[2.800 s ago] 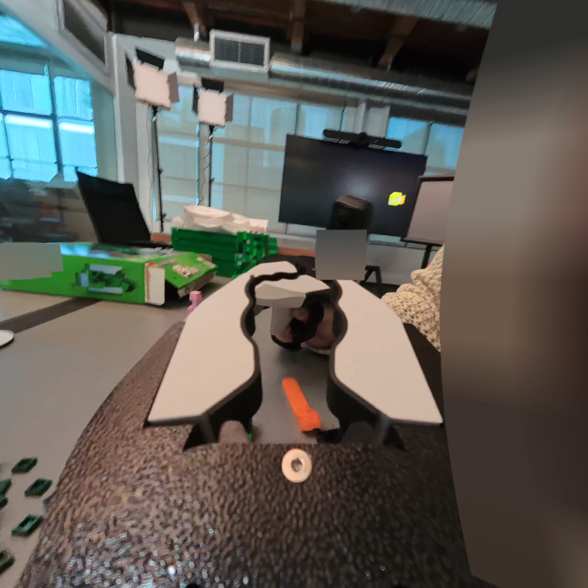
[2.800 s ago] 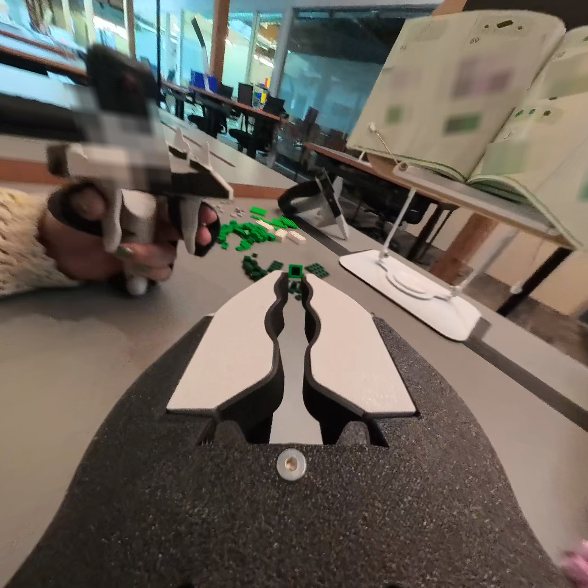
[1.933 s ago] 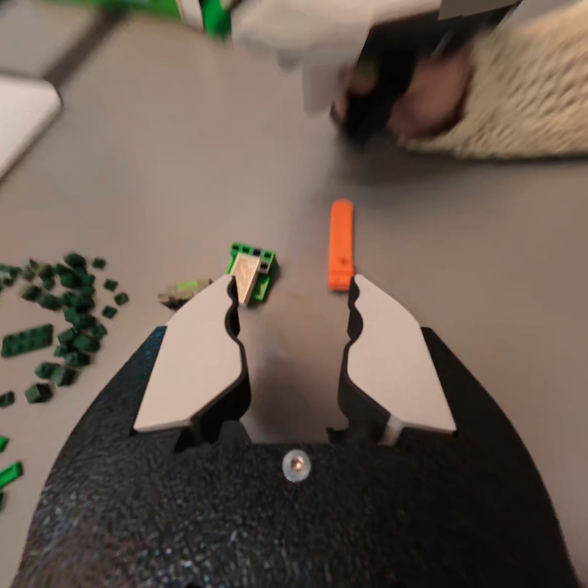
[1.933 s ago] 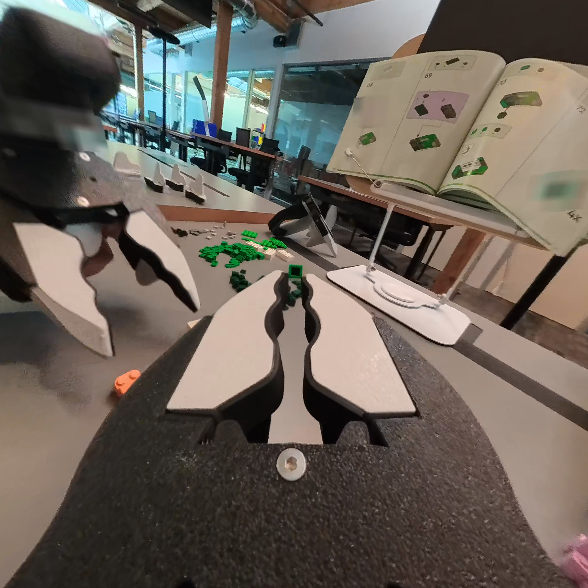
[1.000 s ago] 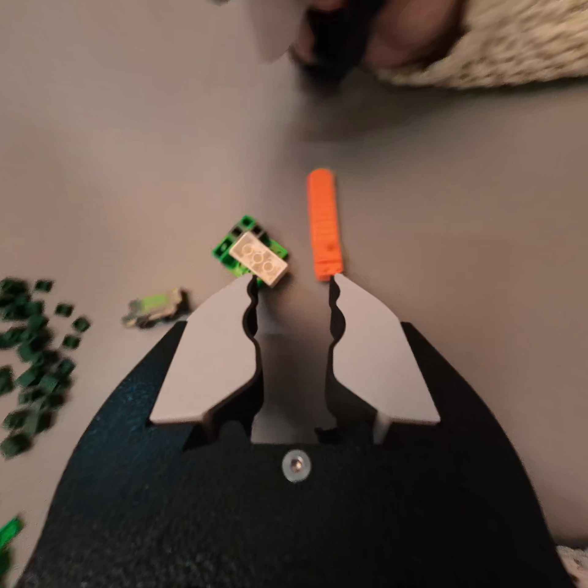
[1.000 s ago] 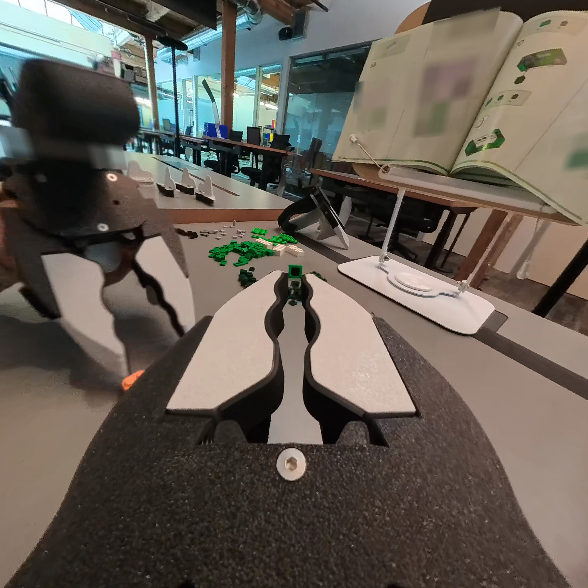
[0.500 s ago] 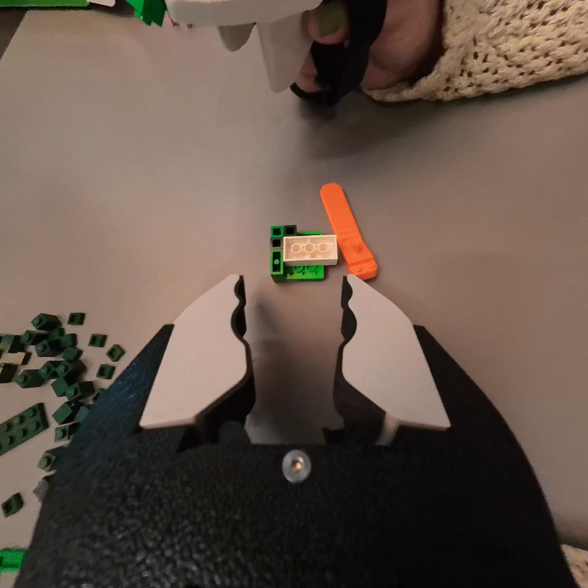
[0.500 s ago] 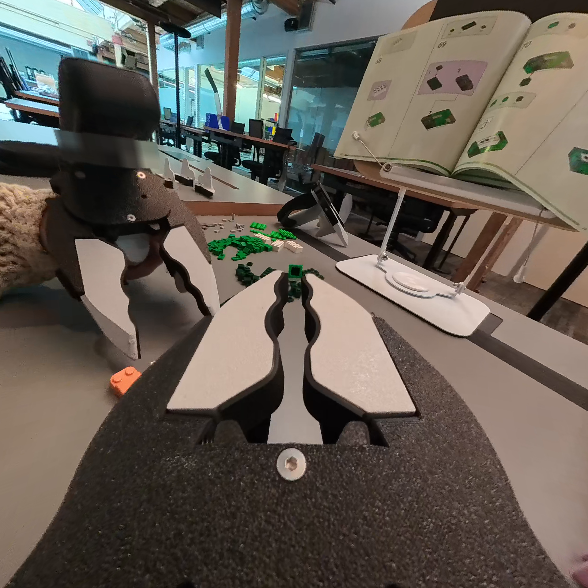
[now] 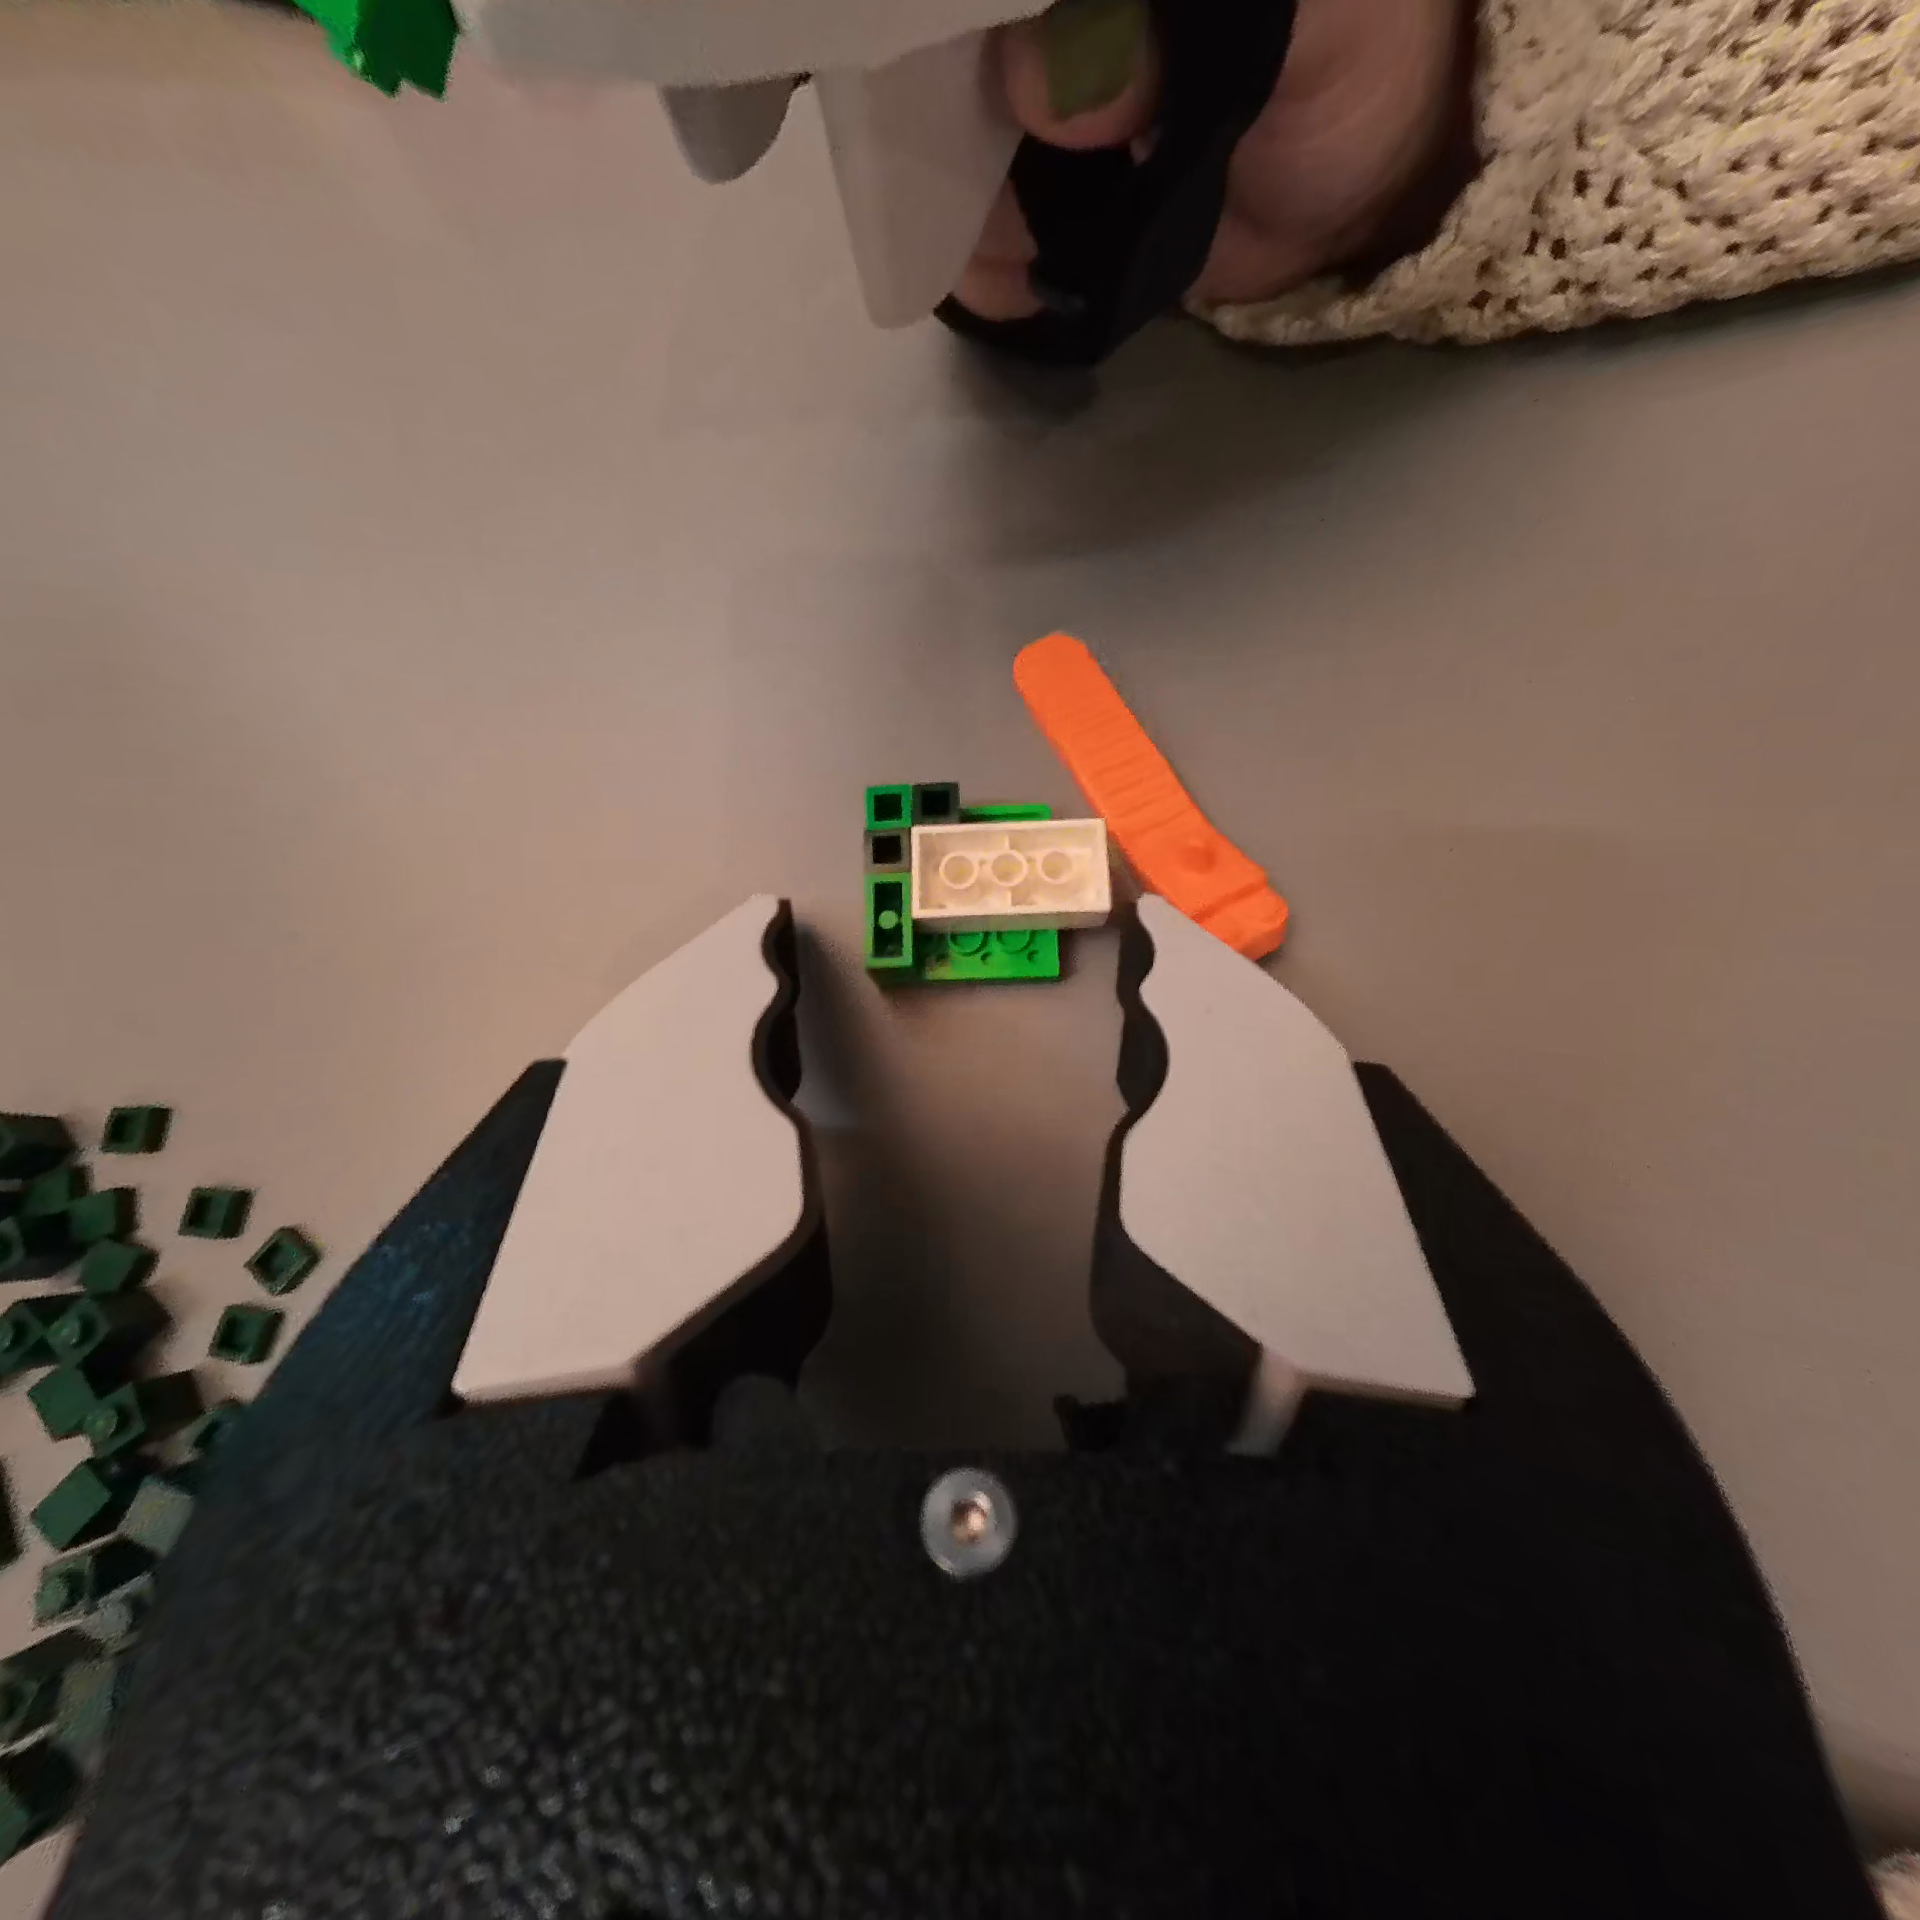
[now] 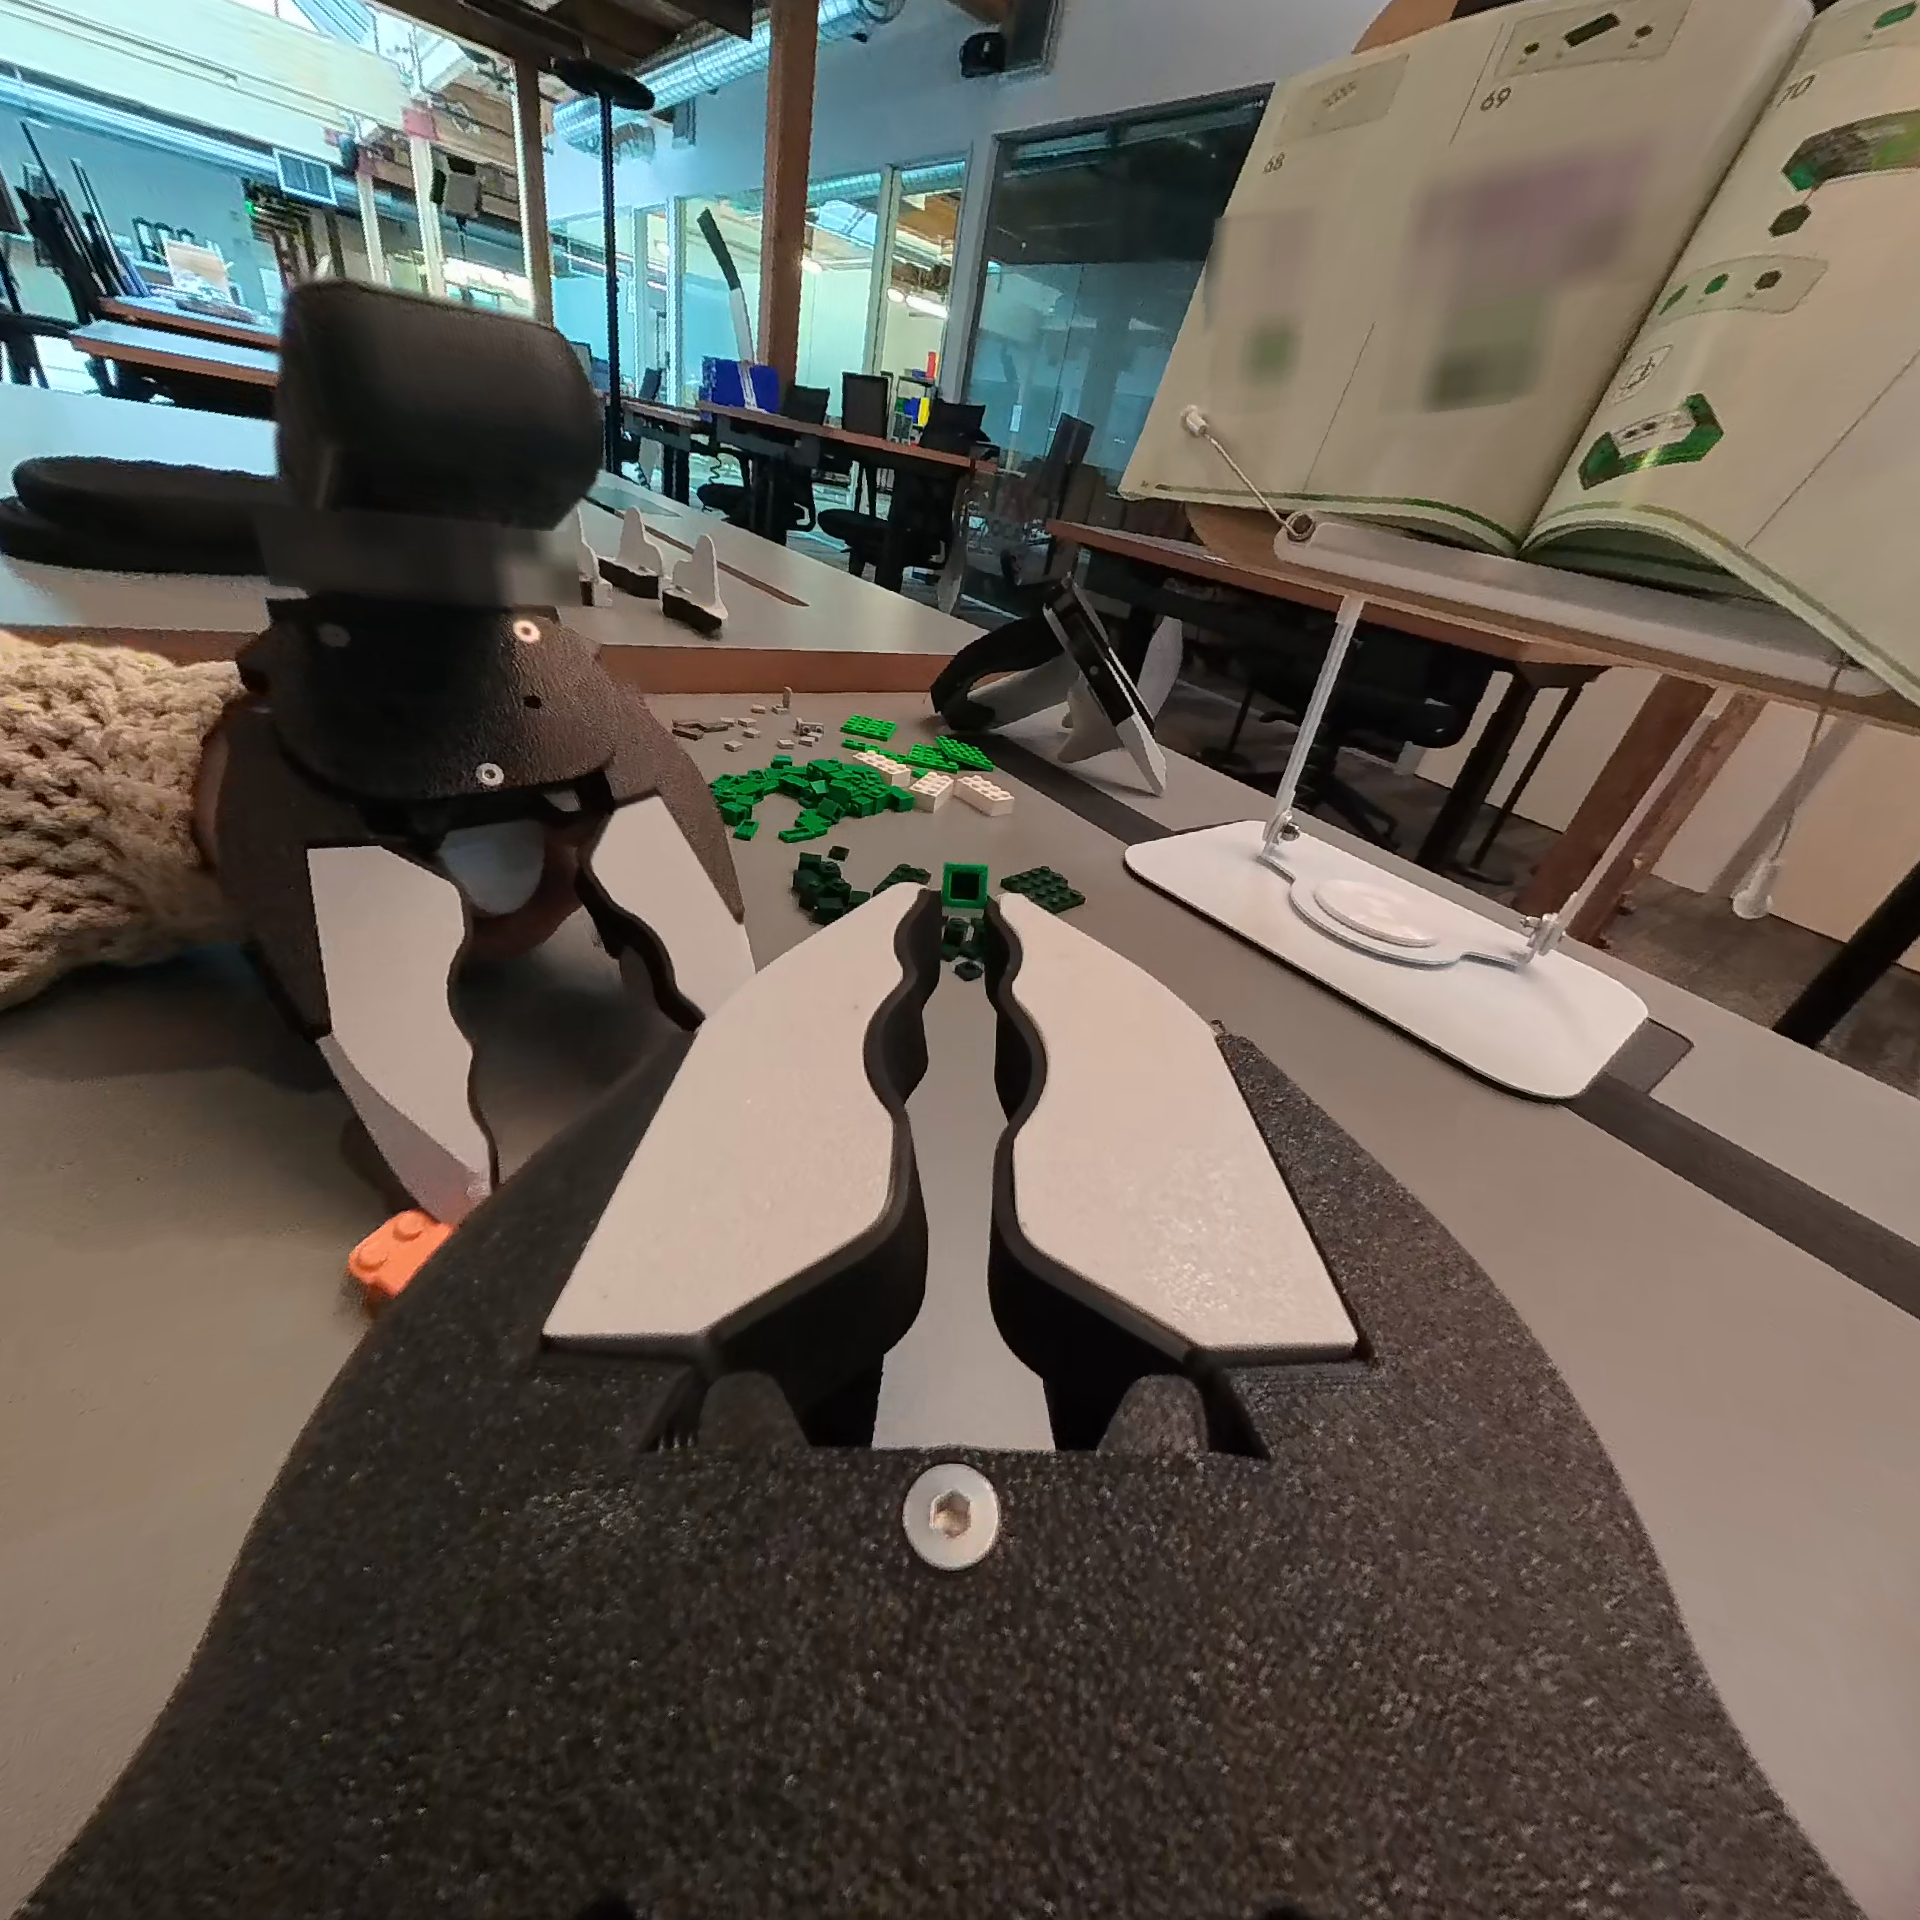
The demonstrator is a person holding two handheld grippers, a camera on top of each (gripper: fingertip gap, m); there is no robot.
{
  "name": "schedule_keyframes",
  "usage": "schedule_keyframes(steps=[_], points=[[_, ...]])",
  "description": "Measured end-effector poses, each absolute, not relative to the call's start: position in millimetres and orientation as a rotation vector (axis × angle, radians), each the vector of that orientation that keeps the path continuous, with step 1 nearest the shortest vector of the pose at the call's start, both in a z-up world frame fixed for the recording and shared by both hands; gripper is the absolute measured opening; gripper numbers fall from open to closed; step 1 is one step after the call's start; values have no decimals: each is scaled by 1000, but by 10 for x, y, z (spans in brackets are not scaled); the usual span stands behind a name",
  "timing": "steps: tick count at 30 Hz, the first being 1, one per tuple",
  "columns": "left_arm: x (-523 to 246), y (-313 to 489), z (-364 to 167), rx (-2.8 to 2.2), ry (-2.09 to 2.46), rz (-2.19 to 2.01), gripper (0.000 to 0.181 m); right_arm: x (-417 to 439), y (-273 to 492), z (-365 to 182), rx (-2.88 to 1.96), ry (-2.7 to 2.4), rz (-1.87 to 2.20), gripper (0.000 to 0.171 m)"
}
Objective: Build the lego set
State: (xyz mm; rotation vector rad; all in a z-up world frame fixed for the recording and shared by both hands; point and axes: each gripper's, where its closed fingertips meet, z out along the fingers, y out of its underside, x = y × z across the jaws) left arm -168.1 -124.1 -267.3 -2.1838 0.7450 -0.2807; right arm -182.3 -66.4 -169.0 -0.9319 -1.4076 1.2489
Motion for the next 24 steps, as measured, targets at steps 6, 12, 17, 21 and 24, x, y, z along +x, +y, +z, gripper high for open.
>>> schedule_keyframes(steps=[6,12,17,21,24], points=[[-1651,-1181,-2688,-2208,683,-313,59,-1824,-683,-1699,-924,-1419,1242,7],[-1633,-1155,-2682,-2205,674,-303,45,-1813,-715,-1710,-911,-1440,1250,7],[-1685,-1138,-2635,-2143,672,-101,45,-1728,-877,-1710,-855,-1549,1368,7],[-1693,-1031,-2430,-2004,576,40,45,-1558,-950,-1498,-736,-1673,1373,7],[-1557,-979,-2158,-1847,520,-8,45,-1421,-1008,-1398,-645,-1875,1335,7]])
